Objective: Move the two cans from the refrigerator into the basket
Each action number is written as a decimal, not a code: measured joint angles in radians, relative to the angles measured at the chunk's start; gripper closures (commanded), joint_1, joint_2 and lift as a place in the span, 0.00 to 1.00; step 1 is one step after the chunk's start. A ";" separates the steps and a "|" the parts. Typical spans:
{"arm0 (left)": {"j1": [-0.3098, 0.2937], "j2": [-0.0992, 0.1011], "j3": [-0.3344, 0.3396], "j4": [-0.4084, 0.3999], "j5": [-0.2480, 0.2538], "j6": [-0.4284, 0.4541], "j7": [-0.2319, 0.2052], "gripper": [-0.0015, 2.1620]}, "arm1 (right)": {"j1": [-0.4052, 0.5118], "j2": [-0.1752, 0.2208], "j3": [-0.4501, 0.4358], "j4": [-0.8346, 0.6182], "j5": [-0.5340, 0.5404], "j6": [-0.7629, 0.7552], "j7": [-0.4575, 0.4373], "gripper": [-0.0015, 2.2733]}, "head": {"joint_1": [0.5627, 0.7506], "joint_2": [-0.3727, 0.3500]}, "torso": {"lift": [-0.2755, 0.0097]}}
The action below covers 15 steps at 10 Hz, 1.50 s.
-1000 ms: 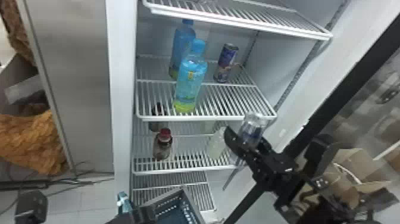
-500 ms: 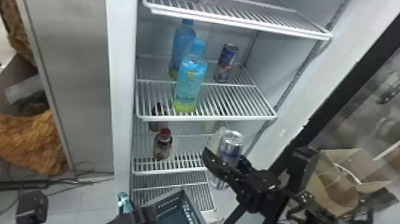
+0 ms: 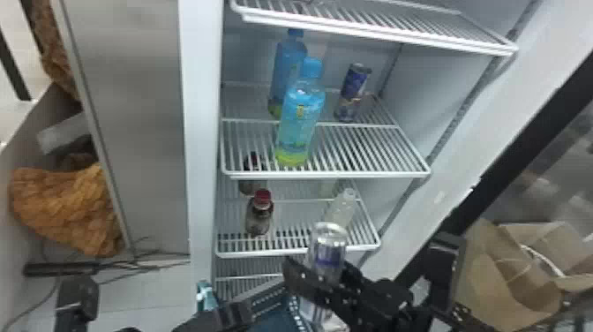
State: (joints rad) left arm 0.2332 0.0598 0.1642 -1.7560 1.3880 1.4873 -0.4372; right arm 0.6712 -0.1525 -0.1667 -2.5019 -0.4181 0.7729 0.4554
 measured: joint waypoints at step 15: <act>0.000 0.003 0.001 0.000 0.006 -0.007 0.000 0.55 | -0.109 -0.032 -0.081 0.100 -0.028 0.104 0.177 0.05 | 0.70 0.13 | 0.84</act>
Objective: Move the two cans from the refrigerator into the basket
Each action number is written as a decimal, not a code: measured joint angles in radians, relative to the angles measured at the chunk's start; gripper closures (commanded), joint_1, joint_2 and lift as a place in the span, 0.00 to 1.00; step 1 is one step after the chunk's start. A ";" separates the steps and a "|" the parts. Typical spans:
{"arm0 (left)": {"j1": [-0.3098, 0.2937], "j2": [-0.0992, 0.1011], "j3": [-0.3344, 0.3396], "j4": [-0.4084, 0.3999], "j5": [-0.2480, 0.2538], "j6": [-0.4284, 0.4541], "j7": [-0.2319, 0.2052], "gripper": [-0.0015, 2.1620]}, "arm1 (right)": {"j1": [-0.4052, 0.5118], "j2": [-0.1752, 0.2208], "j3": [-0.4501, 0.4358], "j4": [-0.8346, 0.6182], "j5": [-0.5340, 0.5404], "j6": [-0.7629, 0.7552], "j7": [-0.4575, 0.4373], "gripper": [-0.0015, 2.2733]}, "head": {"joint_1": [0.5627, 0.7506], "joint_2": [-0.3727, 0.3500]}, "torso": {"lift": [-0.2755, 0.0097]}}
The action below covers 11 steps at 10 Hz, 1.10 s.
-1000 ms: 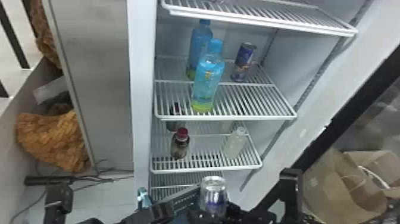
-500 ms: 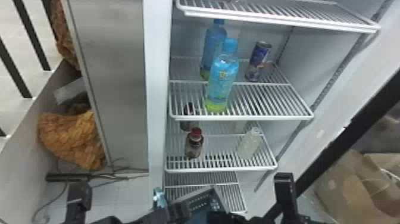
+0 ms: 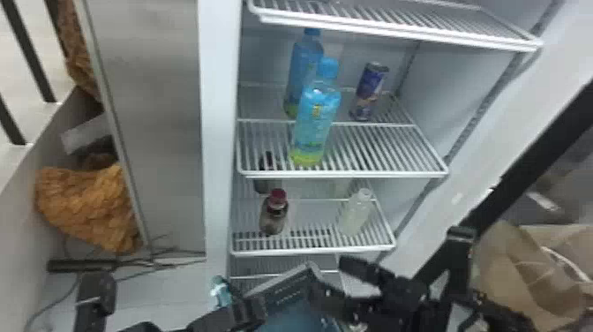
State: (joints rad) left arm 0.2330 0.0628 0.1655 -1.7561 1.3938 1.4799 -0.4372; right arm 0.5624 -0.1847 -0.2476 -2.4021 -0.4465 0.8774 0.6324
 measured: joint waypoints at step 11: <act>-0.002 -0.003 0.002 0.000 0.002 0.000 0.000 0.55 | -0.046 0.071 -0.168 -0.006 0.023 -0.376 -0.190 0.05 | 0.70 0.03 | 0.84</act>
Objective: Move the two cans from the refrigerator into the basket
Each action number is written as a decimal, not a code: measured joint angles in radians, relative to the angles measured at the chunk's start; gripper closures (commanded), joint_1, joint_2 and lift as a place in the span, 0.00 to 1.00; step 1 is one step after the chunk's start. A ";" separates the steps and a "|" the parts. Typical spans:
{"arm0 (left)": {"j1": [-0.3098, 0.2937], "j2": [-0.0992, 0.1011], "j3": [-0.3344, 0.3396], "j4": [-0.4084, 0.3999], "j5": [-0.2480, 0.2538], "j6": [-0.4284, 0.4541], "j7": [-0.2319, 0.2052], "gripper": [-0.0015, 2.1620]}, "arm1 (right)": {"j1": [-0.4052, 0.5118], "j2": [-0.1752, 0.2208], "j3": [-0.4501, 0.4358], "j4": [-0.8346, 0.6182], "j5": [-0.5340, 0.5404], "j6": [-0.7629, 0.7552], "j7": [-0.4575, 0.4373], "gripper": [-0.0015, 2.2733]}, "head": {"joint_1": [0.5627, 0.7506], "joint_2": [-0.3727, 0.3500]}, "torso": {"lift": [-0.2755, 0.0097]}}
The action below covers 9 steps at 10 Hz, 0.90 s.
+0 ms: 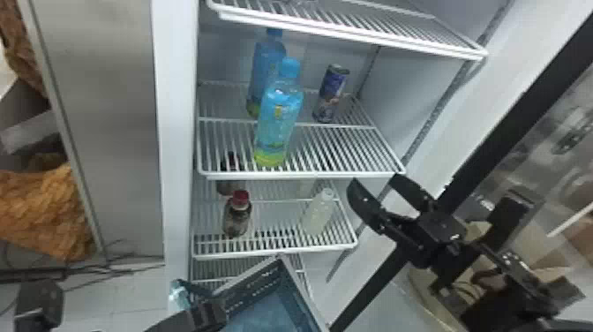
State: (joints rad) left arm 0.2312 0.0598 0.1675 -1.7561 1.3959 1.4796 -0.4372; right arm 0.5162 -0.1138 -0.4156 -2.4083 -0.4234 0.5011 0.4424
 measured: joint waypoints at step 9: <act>-0.013 0.006 -0.007 0.000 0.002 -0.007 0.000 0.55 | -0.252 -0.005 0.019 0.248 0.080 -0.089 -0.106 0.05 | 0.70 0.03 | 0.84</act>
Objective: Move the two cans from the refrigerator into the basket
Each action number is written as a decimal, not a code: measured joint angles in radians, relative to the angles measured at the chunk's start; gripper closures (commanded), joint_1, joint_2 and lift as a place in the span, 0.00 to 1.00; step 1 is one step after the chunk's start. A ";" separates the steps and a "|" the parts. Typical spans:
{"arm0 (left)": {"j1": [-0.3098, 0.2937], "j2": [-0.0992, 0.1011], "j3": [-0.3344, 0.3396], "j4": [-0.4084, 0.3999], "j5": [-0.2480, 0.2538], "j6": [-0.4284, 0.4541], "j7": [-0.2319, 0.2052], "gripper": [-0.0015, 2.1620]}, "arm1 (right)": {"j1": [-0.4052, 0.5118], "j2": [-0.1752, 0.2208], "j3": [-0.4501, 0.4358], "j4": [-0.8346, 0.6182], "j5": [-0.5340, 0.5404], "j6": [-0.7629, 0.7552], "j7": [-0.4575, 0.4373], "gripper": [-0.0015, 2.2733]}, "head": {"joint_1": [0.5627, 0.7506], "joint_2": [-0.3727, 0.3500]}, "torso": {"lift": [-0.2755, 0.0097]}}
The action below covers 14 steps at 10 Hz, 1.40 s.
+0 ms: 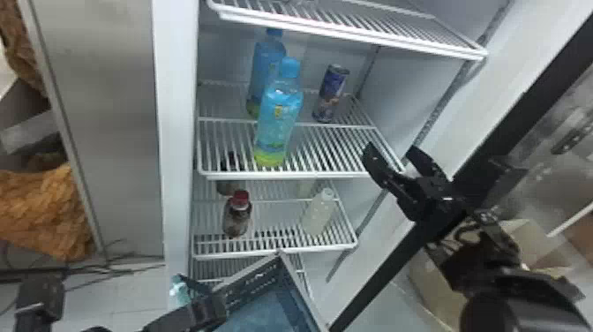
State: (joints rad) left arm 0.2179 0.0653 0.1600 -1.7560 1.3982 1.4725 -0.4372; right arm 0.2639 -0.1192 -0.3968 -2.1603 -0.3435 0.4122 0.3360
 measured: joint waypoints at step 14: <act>-0.004 0.007 -0.003 0.007 0.007 -0.012 0.002 0.55 | -0.448 -0.043 0.178 0.501 0.083 -0.042 -0.059 0.05 | 0.70 0.03 | 0.84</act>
State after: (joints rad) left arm 0.2134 0.0721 0.1575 -1.7489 1.4057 1.4604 -0.4356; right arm -0.1842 -0.1625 -0.2186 -1.6592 -0.2603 0.3705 0.2765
